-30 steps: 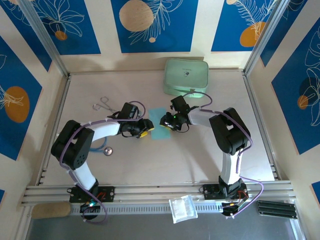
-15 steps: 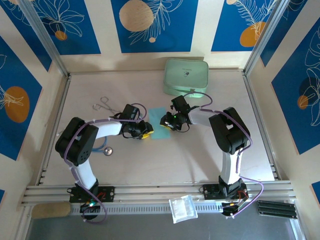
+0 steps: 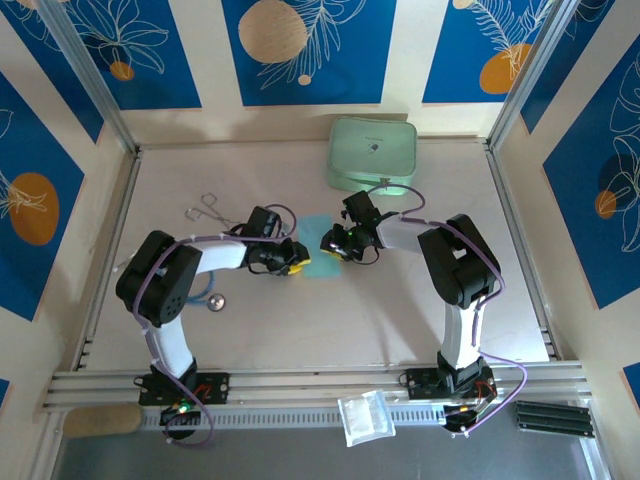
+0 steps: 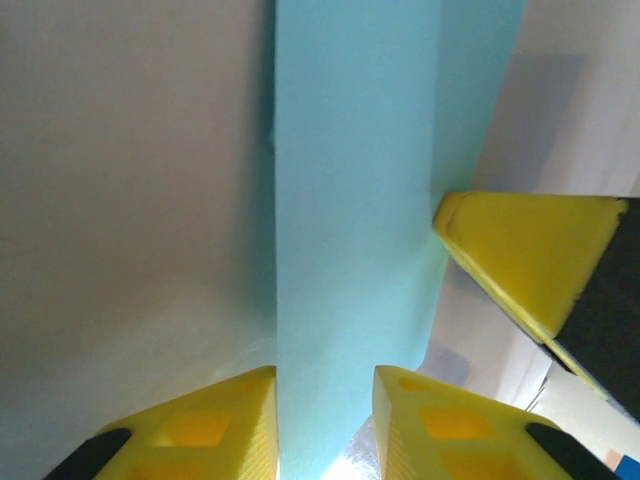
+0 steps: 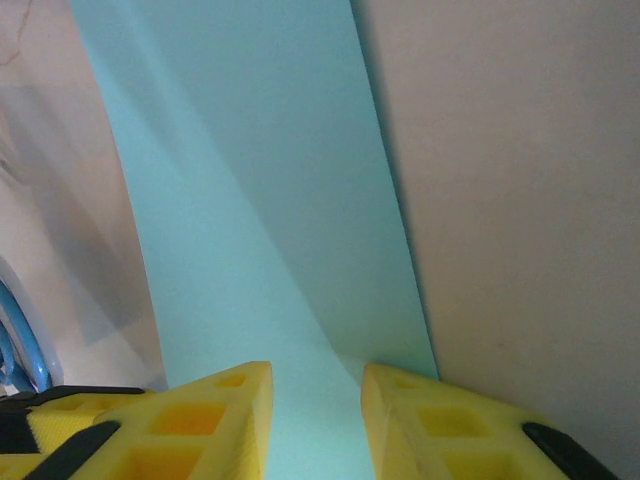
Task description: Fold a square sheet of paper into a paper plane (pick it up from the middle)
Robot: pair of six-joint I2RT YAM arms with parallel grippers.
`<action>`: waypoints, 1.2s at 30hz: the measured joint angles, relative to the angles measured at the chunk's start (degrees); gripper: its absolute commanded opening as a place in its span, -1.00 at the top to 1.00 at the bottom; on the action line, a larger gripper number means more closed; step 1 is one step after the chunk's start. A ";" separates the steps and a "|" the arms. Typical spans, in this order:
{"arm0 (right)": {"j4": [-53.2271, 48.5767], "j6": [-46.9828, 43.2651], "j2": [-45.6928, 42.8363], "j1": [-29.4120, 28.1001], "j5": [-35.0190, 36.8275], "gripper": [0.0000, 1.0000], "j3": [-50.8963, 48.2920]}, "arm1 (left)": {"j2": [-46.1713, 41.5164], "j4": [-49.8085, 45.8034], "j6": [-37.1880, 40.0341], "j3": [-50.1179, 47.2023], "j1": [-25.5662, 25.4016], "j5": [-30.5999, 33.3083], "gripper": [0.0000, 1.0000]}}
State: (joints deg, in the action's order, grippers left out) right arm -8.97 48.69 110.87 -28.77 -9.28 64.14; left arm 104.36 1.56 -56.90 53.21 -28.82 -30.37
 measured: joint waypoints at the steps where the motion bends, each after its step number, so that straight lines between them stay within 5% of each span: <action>1: 0.00 0.00 0.00 0.00 0.00 0.34 0.00 | 0.11 0.15 0.17 0.28 0.11 -0.09 0.42; 14: 0.04 -0.74 0.00 0.46 -0.59 0.33 -0.02 | 3.85 -0.70 3.23 6.05 2.21 -0.07 0.51; 22: 0.22 -2.01 -0.02 0.72 -0.85 0.30 -0.02 | 5.11 -1.33 3.10 6.69 2.54 -0.09 0.89; 32: -0.39 -9.25 -7.08 0.35 3.80 -0.37 -1.79 | 5.03 -1.49 0.70 6.69 2.64 -0.79 1.00; 36: 1.66 -15.50 -13.00 -1.05 9.05 -0.43 -5.18 | 4.46 -0.90 -0.55 6.69 2.73 -1.22 1.00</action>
State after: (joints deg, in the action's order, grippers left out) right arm -7.31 33.19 97.86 -29.82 -0.23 58.96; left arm 108.81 0.67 -57.45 59.90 -26.09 -31.59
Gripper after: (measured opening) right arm 0.718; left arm 0.052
